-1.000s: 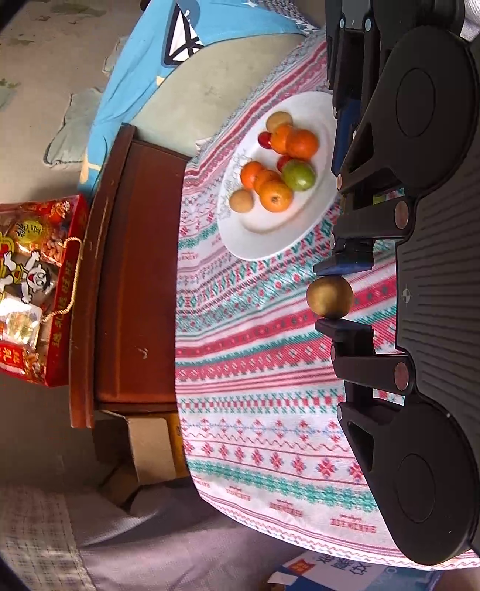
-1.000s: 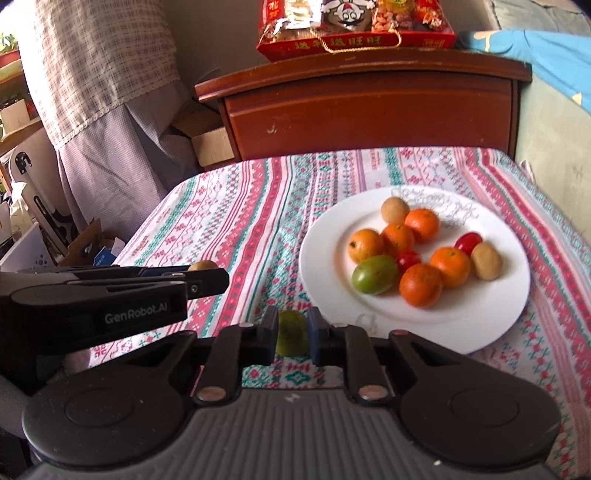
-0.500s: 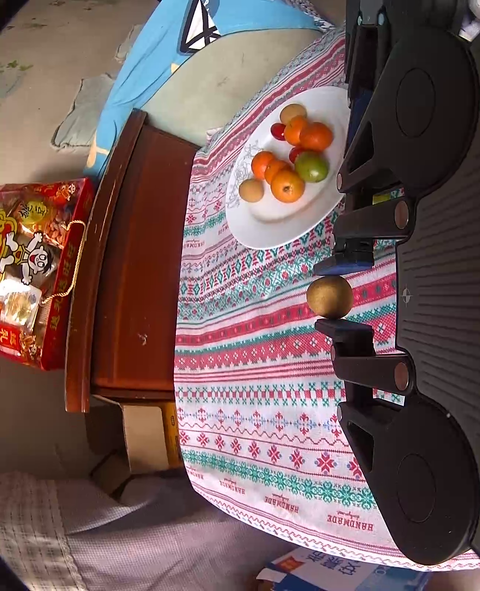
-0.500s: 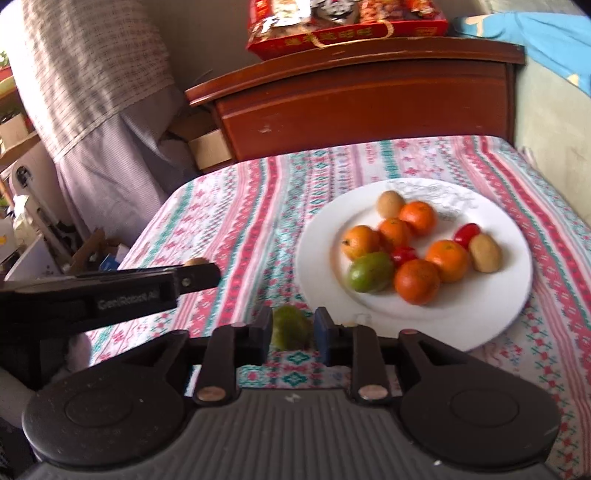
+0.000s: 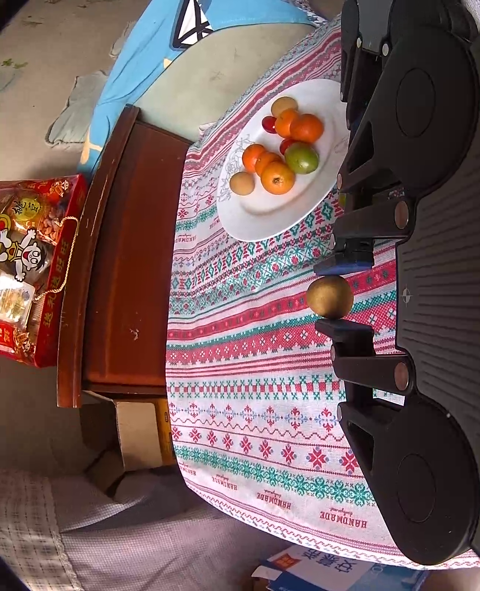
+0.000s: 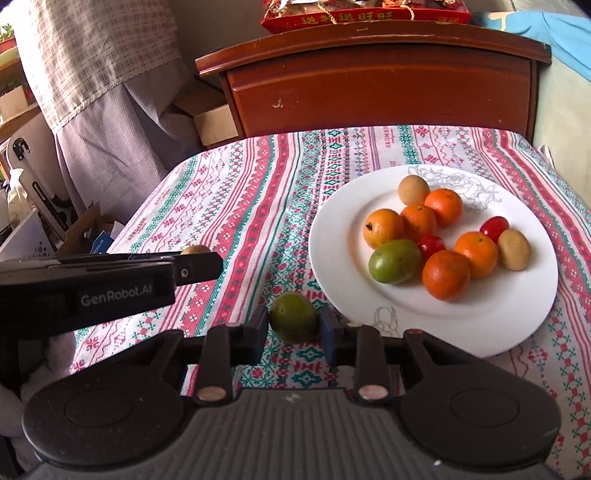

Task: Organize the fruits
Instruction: 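Carry kiwi and lime onto the white plate and open both grippers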

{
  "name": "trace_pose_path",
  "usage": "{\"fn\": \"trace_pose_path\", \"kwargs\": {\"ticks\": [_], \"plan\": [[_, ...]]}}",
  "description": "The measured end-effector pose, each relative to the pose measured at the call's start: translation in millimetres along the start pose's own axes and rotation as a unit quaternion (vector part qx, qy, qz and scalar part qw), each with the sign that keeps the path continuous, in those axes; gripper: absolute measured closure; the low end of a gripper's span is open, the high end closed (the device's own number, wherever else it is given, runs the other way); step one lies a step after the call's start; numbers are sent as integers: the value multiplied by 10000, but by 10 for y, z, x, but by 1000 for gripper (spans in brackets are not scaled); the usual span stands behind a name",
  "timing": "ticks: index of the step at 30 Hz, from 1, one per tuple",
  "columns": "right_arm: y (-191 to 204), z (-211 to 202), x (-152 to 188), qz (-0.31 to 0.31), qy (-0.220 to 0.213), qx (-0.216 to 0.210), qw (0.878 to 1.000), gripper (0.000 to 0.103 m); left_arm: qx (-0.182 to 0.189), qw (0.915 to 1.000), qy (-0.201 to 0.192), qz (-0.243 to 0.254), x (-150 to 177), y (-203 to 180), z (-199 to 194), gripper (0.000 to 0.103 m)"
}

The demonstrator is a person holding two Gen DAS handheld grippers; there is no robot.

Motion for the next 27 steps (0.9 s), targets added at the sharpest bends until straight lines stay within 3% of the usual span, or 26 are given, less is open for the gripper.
{"fn": "trace_pose_path", "kwargs": {"ticks": [11,19,27], "plan": [[-234,-340,-495,-4,-554,235,9982,74,384,9990,-230,-32,-345,-309,121,81],[-757,-292,-666,218,-622,695,9954,74,608,9974,-302,250,-536,-589,392,81],[-911,-168,-673,352,-588,811,9943,74,736,9966,-124,352,-491,-724,644,81]]}}
Point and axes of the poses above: each gripper's, at about its wrist camera, not at the fingertips, and z roughly the way its jaws point, y to its left, x to its underside, the point moved 10 cm from there along z, roughly the way its jaws point, and after that the axes turned 10 degrees about -y, right-handed, at the moved point
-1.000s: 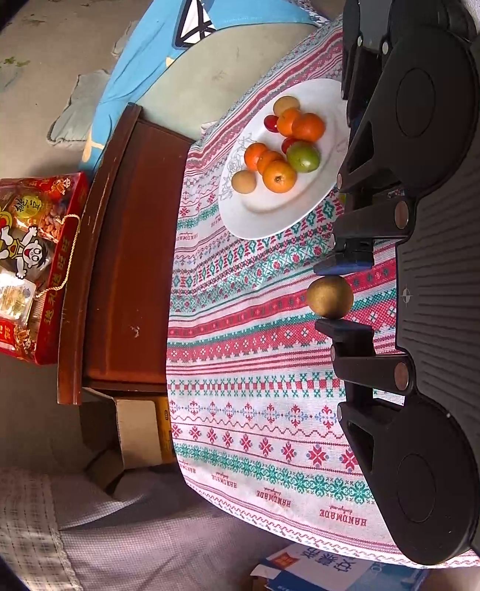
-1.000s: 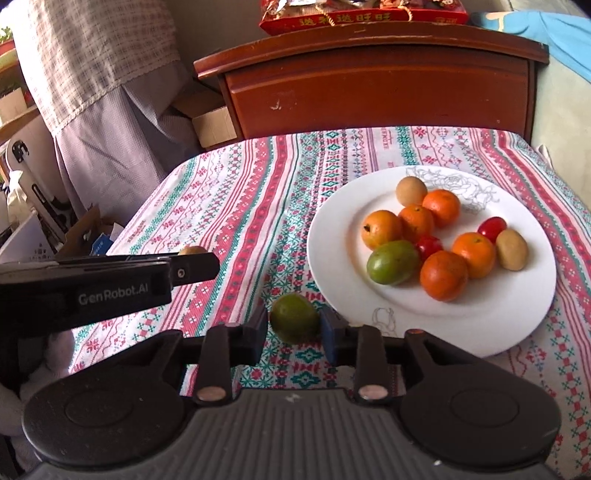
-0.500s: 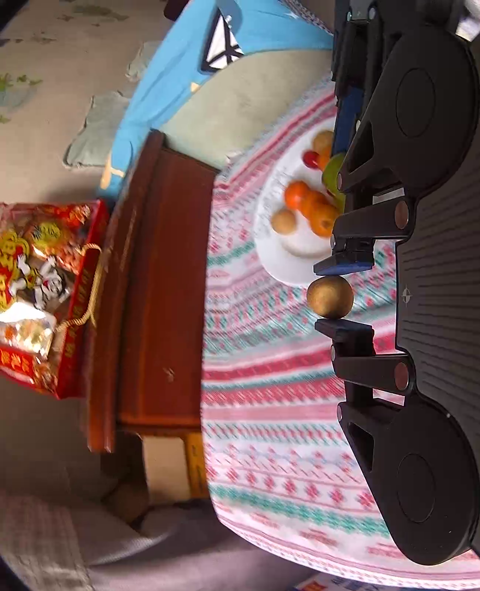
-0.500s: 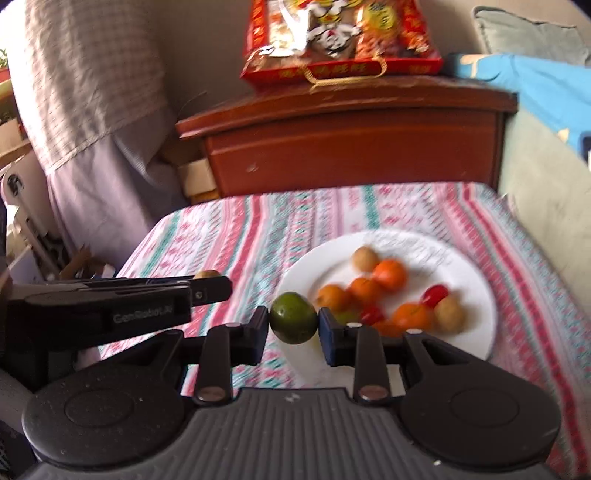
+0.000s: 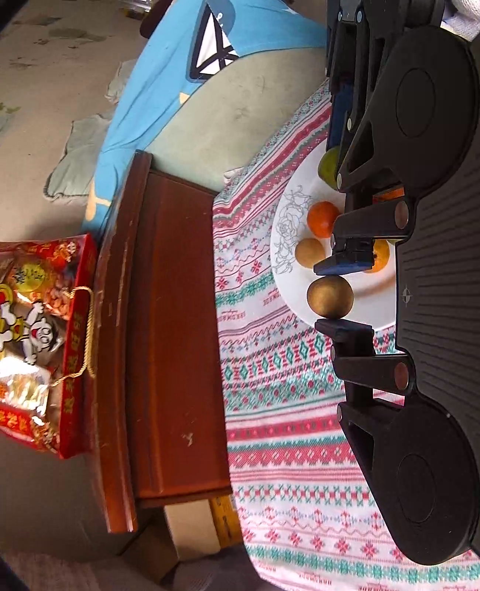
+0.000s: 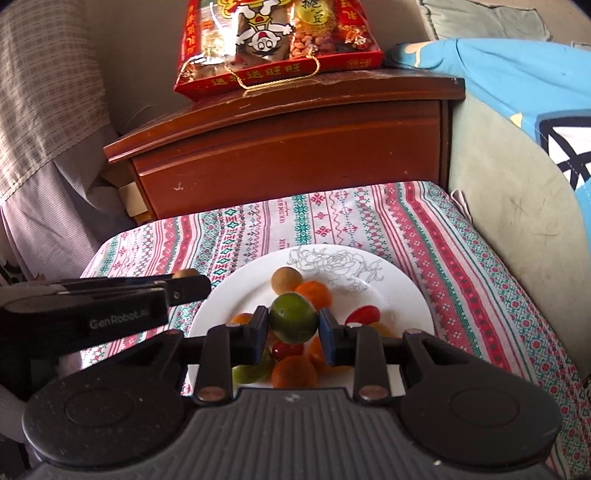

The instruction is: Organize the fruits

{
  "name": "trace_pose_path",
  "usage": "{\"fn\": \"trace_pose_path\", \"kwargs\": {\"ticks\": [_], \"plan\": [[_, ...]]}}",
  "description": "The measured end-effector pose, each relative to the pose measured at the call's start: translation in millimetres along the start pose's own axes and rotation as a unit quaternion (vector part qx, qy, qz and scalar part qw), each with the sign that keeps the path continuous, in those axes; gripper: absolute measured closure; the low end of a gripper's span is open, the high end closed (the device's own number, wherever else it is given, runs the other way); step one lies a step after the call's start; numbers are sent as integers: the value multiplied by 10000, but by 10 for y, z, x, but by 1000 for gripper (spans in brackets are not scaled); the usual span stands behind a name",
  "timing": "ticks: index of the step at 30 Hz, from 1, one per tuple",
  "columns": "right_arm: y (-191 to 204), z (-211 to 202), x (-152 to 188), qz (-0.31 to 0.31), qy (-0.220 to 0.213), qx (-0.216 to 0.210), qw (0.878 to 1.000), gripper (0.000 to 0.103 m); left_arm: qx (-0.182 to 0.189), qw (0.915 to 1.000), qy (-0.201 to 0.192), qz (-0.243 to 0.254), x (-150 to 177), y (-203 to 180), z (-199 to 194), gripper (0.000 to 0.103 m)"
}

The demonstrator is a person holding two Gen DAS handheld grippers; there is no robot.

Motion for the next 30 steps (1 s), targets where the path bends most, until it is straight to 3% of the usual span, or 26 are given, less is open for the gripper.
{"fn": "trace_pose_path", "kwargs": {"ticks": [14,20,27,30], "plan": [[-69,46,5,172,35,124,9998,71,54,9997,196,111,25,-122,107,77],[-52,-3,-41,229,37,196,9995,59,-169,9995,264,105,-29,-76,-2,58],[-80,-107,-134,282,75,462,9985,45,-234,9992,312,71,-91,-58,-151,55],[-84,-147,-158,257,110,590,9979,40,-336,9988,364,68,-89,-31,-205,48]]}}
Point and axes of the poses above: each gripper's, at about its wrist camera, not at the fingertips, and z roughly the way its jaws point, y to its left, x to its underside, the point moved 10 cm from there along z, roughly the way its jaws point, and after that the axes turned 10 degrees about -y, right-handed, at the moved point
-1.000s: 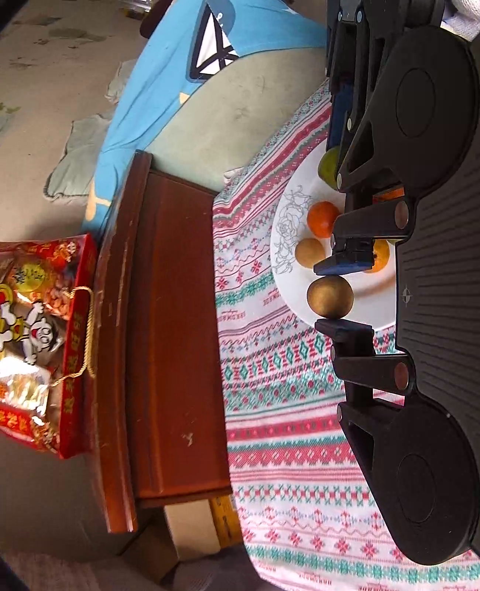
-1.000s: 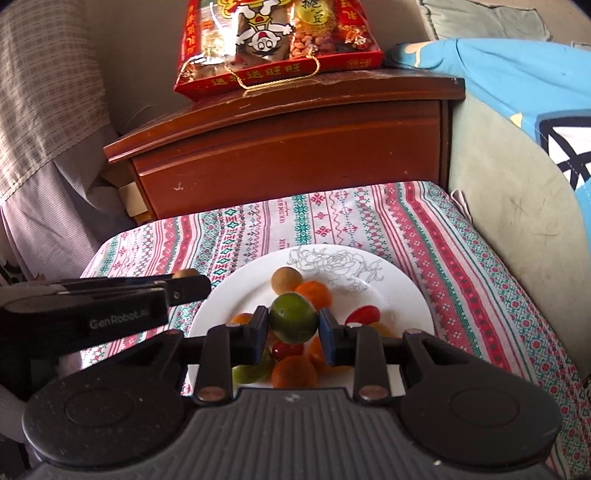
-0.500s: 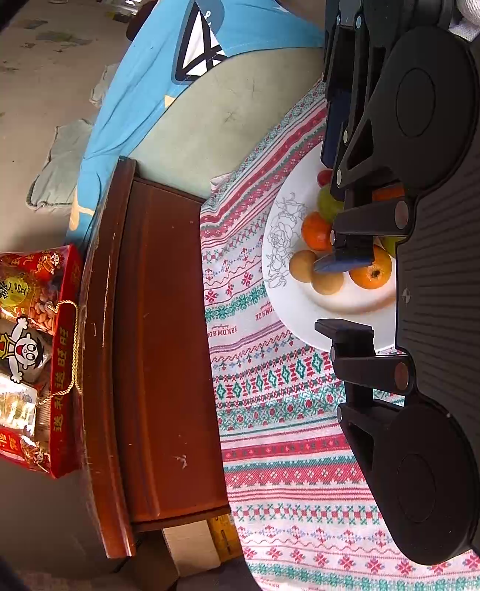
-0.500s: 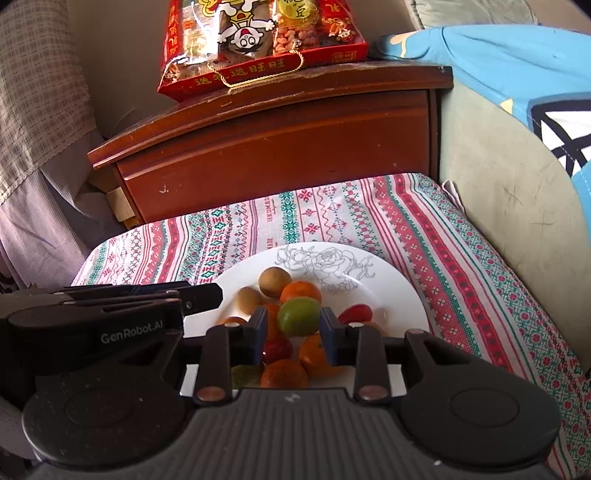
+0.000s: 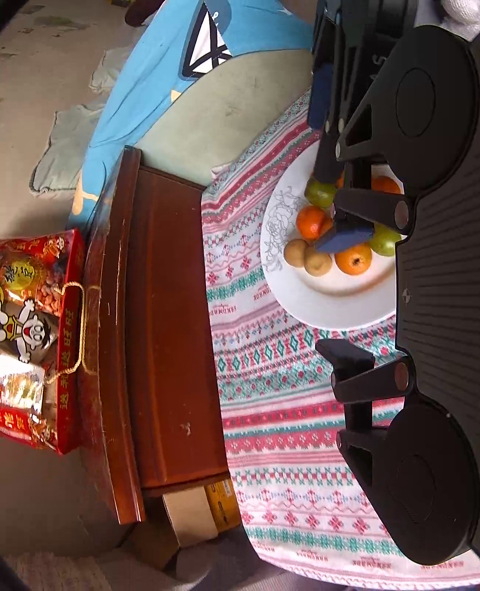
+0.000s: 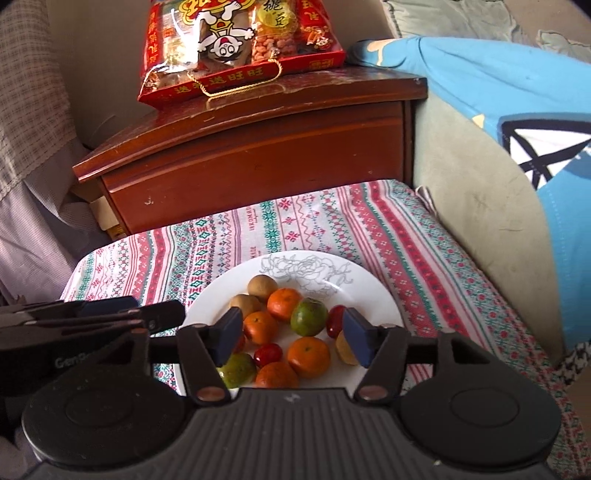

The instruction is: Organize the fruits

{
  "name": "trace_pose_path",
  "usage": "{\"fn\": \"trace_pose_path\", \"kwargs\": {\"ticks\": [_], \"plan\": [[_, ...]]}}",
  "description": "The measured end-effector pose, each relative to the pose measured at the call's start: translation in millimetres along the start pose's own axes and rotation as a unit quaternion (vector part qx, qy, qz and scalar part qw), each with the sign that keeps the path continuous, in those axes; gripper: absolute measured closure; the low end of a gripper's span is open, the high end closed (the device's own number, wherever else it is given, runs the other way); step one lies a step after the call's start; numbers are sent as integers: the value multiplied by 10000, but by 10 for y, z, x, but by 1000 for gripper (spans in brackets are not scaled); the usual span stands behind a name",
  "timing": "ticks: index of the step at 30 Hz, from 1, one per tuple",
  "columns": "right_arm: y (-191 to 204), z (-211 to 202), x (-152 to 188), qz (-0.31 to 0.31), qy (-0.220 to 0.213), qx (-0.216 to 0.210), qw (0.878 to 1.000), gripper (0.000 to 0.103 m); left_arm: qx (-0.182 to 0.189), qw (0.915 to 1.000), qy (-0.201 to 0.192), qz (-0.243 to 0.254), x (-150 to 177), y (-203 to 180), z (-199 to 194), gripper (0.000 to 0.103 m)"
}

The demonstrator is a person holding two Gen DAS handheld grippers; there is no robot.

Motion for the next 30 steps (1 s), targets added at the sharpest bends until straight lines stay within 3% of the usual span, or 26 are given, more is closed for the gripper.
{"fn": "trace_pose_path", "kwargs": {"ticks": [4,16,22,30], "plan": [[-21,-52,-15,60,102,230,9997,29,-92,9999,62,-109,5,62,-91,40],[-26,-283,49,263,494,673,9962,21,-354,9981,464,-178,109,130,-310,24],[-102,-378,135,435,760,892,9922,10,-454,9966,689,-42,183,73,-302,20],[-157,-306,264,407,1087,1017,9880,10,-597,9922,1073,-220,315,99,-230,19]]}}
Point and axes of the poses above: each gripper's, at about its wrist camera, not at the fingertips, and z roughly the way its jaws point, y to its left, x to its underside, the point moved 10 cm from there along z, roughly the way its jaws point, and after that the axes turned 10 degrees about -y, right-handed, at the moved point
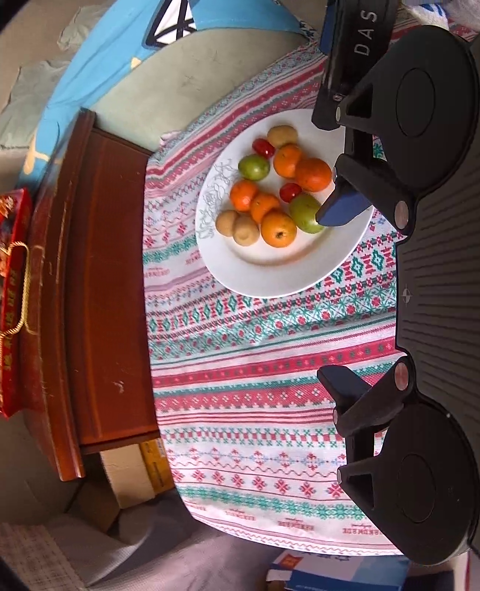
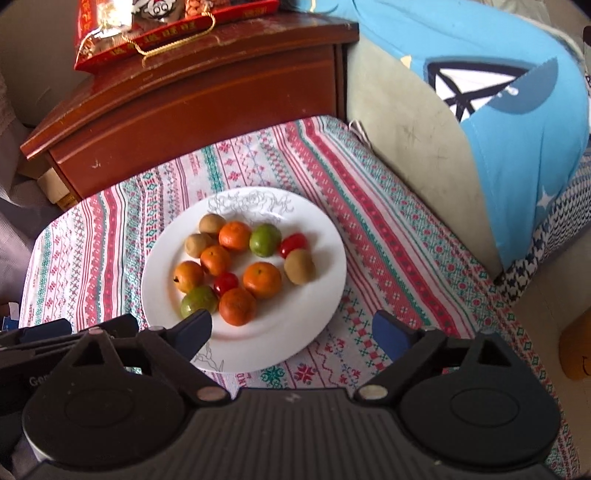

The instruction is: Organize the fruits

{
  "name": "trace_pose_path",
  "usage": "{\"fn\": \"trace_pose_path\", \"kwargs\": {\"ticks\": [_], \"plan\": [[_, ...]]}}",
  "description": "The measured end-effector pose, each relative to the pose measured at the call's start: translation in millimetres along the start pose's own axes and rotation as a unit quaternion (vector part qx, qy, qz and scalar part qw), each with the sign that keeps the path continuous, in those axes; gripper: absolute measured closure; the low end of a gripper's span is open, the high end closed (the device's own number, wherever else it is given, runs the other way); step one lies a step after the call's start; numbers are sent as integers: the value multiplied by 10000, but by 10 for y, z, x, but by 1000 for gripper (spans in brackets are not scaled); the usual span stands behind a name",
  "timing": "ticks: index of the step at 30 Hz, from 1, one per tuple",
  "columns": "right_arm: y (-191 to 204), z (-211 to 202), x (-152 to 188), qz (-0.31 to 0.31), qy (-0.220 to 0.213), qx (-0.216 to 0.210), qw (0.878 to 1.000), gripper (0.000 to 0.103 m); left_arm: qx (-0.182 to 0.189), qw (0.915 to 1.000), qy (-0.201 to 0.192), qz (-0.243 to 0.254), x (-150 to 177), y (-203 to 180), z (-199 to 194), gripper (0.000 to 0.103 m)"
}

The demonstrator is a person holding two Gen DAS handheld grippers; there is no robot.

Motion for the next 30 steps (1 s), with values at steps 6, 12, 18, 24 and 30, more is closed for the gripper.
{"fn": "trace_pose_path", "kwargs": {"ticks": [6,12,18,24,30], "plan": [[-14,82,64,-91,132,80,9998,9,-254,9996,119,33,20,58,47,15],[-45,166,118,-136,263,190,9994,9,-371,9990,219,142,41,60,94,15],[-26,225,157,-234,364,208,9988,9,-496,9980,356,147,93,75,153,14],[5,264,161,-296,417,209,9985,9,-589,9971,455,146,139,102,182,14],[38,283,171,-385,444,200,9981,9,-673,9963,511,134,149,136,199,13]]}}
Point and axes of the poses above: each gripper's, at about its wrist camera, not at the fingertips, and z roughly the way its jaws point, y to its left, x to its underside, the point moved 10 cm from there along z, roughly the way its jaws point, and after that the axes turned 10 degrees about -y, right-handed, at the moved point
